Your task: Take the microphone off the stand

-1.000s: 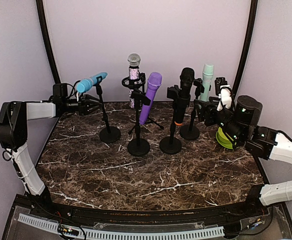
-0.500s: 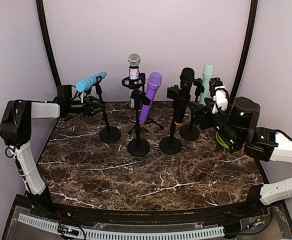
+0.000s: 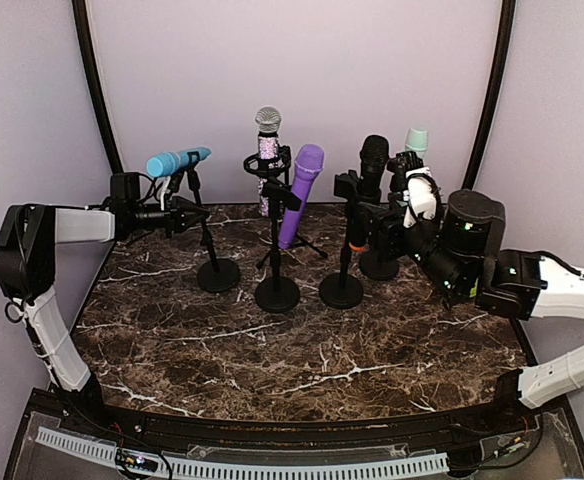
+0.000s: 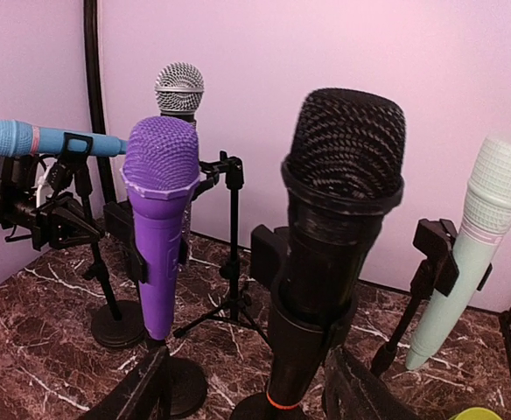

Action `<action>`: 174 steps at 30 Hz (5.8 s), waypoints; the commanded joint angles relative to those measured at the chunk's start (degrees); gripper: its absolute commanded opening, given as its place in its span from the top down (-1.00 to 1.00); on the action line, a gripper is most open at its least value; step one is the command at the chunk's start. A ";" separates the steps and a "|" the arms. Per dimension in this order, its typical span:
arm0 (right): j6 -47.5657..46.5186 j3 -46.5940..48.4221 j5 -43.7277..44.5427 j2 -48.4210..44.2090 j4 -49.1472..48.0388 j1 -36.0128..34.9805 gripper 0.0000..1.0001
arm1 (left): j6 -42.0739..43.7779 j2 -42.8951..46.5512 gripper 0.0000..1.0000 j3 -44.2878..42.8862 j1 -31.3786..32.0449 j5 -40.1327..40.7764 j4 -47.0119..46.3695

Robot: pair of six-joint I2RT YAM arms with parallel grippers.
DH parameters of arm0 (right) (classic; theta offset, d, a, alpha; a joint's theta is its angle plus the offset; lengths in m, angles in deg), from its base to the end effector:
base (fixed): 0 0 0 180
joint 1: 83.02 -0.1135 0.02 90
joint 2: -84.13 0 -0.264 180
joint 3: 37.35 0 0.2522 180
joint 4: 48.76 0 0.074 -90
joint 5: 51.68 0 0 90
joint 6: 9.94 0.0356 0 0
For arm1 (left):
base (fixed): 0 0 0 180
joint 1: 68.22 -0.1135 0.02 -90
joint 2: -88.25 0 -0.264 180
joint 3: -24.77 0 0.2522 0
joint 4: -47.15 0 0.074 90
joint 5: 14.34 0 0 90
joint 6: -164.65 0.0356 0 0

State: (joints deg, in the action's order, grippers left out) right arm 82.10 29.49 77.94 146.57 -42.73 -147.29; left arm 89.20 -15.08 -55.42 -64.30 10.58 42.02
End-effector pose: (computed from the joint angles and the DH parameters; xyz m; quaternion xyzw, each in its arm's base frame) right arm 0.1293 0.2160 0.3640 -0.1464 0.6997 0.1552 0.6819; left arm 0.3943 -0.0594 0.2438 0.4215 0.6225 -0.3874 0.5336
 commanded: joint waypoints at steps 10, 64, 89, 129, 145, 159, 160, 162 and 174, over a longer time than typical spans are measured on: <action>-9.63 7.09 -2.97 15.11 -18.10 -8.02 -0.48 | 3.84 32.94 1.00 20.41 3.17 14.91 19.71; -47.52 49.76 -1.57 63.03 -59.94 -14.32 0.44 | -7.91 48.87 0.57 29.04 16.55 30.89 9.82; -44.86 42.42 -10.42 57.20 -59.16 -15.09 0.62 | -14.62 50.55 0.32 25.16 16.48 26.61 9.52; -30.77 37.94 -11.67 57.31 -57.67 -12.53 -0.50 | -18.50 49.45 1.00 21.32 15.36 23.08 9.48; -34.64 45.52 -16.99 61.20 -56.61 -11.69 -0.16 | -18.36 49.10 1.00 17.48 15.37 12.53 15.46; -47.20 50.40 -17.95 63.56 -57.00 -12.94 0.30 | -17.87 46.69 1.00 16.21 15.41 16.24 20.48; -47.40 50.68 -18.26 63.40 -56.78 -12.91 0.33 | -18.01 46.65 1.00 16.23 15.39 16.94 20.60; -47.47 51.12 -18.72 63.12 -56.45 -13.03 0.38 | -18.14 46.60 1.00 16.25 15.32 18.66 20.72; -50.10 51.20 -20.53 61.49 -58.99 -15.22 0.47 | -25.59 42.56 1.00 15.17 13.19 26.85 20.68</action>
State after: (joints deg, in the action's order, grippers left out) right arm 34.65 77.80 62.15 210.08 -95.01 -159.55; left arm 69.44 29.44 -38.72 -49.35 31.08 62.28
